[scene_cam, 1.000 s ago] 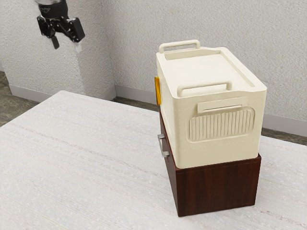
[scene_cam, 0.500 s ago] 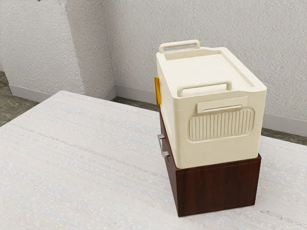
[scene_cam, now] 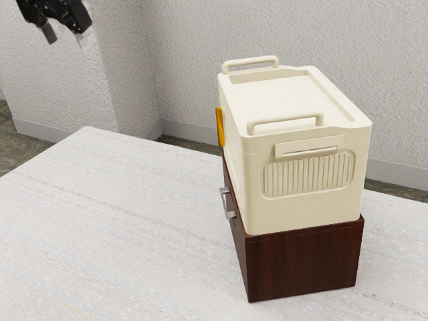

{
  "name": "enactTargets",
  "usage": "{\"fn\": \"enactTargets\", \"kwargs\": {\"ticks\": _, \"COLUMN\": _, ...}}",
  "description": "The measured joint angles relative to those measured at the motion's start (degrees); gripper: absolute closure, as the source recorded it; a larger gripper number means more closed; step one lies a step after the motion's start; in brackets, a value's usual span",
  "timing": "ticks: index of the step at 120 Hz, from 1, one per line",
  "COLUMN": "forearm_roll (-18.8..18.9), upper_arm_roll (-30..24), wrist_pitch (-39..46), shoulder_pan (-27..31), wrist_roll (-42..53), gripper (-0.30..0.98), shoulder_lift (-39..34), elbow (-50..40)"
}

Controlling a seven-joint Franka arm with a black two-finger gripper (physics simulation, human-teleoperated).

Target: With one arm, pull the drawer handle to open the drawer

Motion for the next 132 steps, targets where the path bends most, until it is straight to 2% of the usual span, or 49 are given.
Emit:
{"fn": "enactTargets", "kwargs": {"ticks": 11, "forearm_roll": 0.1, "upper_arm_roll": -1.4, "wrist_pitch": 3.1, "shoulder_pan": -0.6, "wrist_roll": -0.2, "gripper": 0.0, "shoulder_lift": -17.5, "elbow": -21.0}}
{"fn": "enactTargets", "kwargs": {"ticks": 18, "forearm_roll": 0.1, "upper_arm_roll": -2.4, "wrist_pitch": 4.6, "shoulder_pan": -1.0, "wrist_roll": -0.5, "gripper": 0.0, "shoulder_lift": -25.1, "elbow": -29.5}}
{"fn": "enactTargets", "kwargs": {"ticks": 23, "forearm_roll": 0.1, "upper_arm_roll": -5.5, "wrist_pitch": 6.6, "shoulder_pan": 2.1, "wrist_roll": -0.9, "gripper": 0.0, "shoulder_lift": -30.8, "elbow": -36.9}}
{"fn": "enactTargets", "kwargs": {"ticks": 31, "forearm_roll": -0.2, "upper_arm_roll": -7.2, "wrist_pitch": 10.2, "shoulder_pan": 5.0, "wrist_roll": -1.9, "gripper": 0.0, "shoulder_lift": -35.1, "elbow": -46.4}}
{"fn": "enactTargets", "kwargs": {"ticks": 40, "forearm_roll": -0.8, "upper_arm_roll": -1.3, "wrist_pitch": 14.7, "shoulder_pan": 3.2, "wrist_roll": -3.6, "gripper": 0.0, "shoulder_lift": -37.5, "elbow": -54.8}}
{"fn": "enactTargets", "kwargs": {"ticks": 52, "forearm_roll": -1.2, "upper_arm_roll": 2.5, "wrist_pitch": 17.2, "shoulder_pan": -0.9, "wrist_roll": -5.5, "gripper": 0.0, "shoulder_lift": -38.5, "elbow": -58.1}}
{"fn": "enactTargets", "kwargs": {"ticks": 69, "forearm_roll": -1.3, "upper_arm_roll": 5.1, "wrist_pitch": 15.5, "shoulder_pan": -2.1, "wrist_roll": -8.2, "gripper": 0.0, "shoulder_lift": -38.6, "elbow": -61.7}}
{"fn": "enactTargets", "kwargs": {"ticks": 80, "forearm_roll": -1.5, "upper_arm_roll": 5.7, "wrist_pitch": 17.9, "shoulder_pan": -3.4, "wrist_roll": -9.7, "gripper": 0.0, "shoulder_lift": -38.6, "elbow": -66.2}}
{"fn": "enactTargets", "kwargs": {"ticks": 94, "forearm_roll": -3.0, "upper_arm_roll": 5.8, "wrist_pitch": 20.8, "shoulder_pan": -6.0, "wrist_roll": -11.6, "gripper": 0.0, "shoulder_lift": -38.0, "elbow": -67.0}}
{"fn": "enactTargets", "kwargs": {"ticks": 114, "forearm_roll": -8.5, "upper_arm_roll": 5.9, "wrist_pitch": 26.2, "shoulder_pan": -14.1, "wrist_roll": -14.6, "gripper": 0.0, "shoulder_lift": -30.6, "elbow": -64.5}}
{"fn": "enactTargets", "kwargs": {"ticks": 132, "forearm_roll": -15.4, "upper_arm_roll": 5.9, "wrist_pitch": 31.1, "shoulder_pan": -17.7, "wrist_roll": -19.9, "gripper": 0.0, "shoulder_lift": -27.5, "elbow": -66.7}}
